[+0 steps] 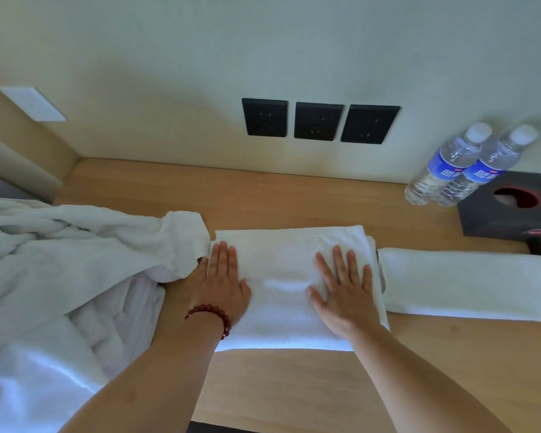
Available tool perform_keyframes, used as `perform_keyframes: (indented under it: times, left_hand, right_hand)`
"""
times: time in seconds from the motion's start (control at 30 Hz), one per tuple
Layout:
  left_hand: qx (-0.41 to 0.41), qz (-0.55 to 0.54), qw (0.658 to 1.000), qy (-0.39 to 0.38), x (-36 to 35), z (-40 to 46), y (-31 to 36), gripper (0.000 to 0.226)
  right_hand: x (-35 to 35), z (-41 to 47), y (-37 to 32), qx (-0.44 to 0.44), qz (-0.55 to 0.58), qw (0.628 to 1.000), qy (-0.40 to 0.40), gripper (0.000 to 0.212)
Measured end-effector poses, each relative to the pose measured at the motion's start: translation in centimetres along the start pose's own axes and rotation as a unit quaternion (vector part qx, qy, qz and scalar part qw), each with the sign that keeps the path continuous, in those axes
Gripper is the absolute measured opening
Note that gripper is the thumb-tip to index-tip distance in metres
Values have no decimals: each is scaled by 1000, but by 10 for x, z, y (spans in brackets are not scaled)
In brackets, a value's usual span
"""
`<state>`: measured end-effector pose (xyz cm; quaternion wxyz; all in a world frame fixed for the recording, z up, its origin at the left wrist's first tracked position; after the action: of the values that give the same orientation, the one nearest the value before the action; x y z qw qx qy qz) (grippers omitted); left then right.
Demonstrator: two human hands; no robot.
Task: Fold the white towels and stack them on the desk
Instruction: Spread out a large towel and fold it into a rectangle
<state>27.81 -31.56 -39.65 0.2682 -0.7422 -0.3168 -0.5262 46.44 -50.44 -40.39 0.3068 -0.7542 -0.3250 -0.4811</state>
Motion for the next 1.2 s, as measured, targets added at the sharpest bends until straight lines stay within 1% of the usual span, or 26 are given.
perform_keyframes:
  times: [0.07, 0.13, 0.17, 0.2, 0.27, 0.3, 0.4, 0.5, 0.57, 0.67, 0.7, 0.73, 0.8, 0.83, 0.87, 0.93, 0.97, 1.03, 1.1, 1.13, 1.2]
  left_hand:
    - [24, -7, 1000, -12, 8, -3, 11, 75]
    - [16, -21, 1000, -12, 18, -8, 27, 73]
    - [-15, -21, 1000, 0, 26, -11, 39, 71]
    - [-57, -20, 998, 10, 32, -14, 51, 68]
    - [-132, -16, 991, 19, 43, -19, 79, 63]
    - [-147, -22, 989, 21, 47, -21, 94, 61]
    - [-139, -83, 987, 18, 54, -25, 133, 58]
    - [-124, -182, 975, -8, 53, -31, 162, 55]
    - [-112, -226, 967, -25, 53, -35, 184, 53]
    - [-61, -269, 960, -40, 55, -35, 211, 48]
    - [-40, -278, 959, -21, 59, -35, 219, 47]
    - [-34, -281, 959, 15, 65, -35, 228, 49]
    - [-47, -297, 953, 46, 72, -37, 250, 48]
    - [-38, -325, 945, 13, 73, -38, 264, 44]
    - [-21, -353, 934, -38, 71, -38, 277, 41]
    - [41, -399, 908, -123, 65, -39, 298, 43]
    - [76, -408, 900, -132, 62, -40, 305, 42]
    - [141, -411, 892, -122, 57, -40, 315, 34]
    - [213, -431, 869, -115, 55, -44, 319, 30]
    - [245, -443, 855, -115, 54, -46, 323, 30]
    - [281, -465, 828, -140, 55, -56, 337, 39]
  right_hand:
    - [9, -4, 4, 16, 12, 1000, -6, 72]
    - [17, -10, 11, -7, 25, 1000, 16, 76]
    - [22, -14, 17, -34, 44, 997, 45, 77]
    - [26, -18, 22, -63, 69, 992, 81, 74]
    - [31, -27, 37, -108, 120, 978, 135, 57]
    - [33, -32, 45, -125, 138, 971, 152, 48]
    - [41, -48, 70, -189, 184, 945, 191, 18]
    - [46, -56, 93, -254, 251, 912, 201, 18]
    - [49, -61, 113, -285, 274, 894, 212, 20]
    - [53, -68, 146, -315, 294, 872, 230, 22]
    - [56, -70, 158, -325, 299, 865, 238, 22]
    - [60, -73, 169, -332, 302, 859, 245, 22]
    - [66, -77, 192, -345, 304, 852, 250, 24]
    - [69, -79, 205, -351, 304, 850, 248, 26]
    - [71, -80, 217, -359, 305, 848, 245, 29]
    - [74, -84, 242, -378, 307, 839, 243, 34]
    - [75, -86, 255, -389, 307, 834, 242, 36]
    - [79, -89, 279, -413, 307, 824, 238, 38]
    - [81, -91, 302, -441, 310, 812, 225, 42]
    - [79, -92, 313, -458, 311, 805, 213, 45]
    - [75, -96, 333, -491, 321, 787, 191, 52]
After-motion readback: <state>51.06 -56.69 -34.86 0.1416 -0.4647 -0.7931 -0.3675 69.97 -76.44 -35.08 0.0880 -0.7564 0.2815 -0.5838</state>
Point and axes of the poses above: each hand's wrist, its own z-axis towards the middle knuckle, its own x-axis out of the back of the hand, y = z × x, the point moved 4 cm from there along z, towards the middle knuckle, and after that the axes turned 2 degrees about x, right-handed, at the moved point
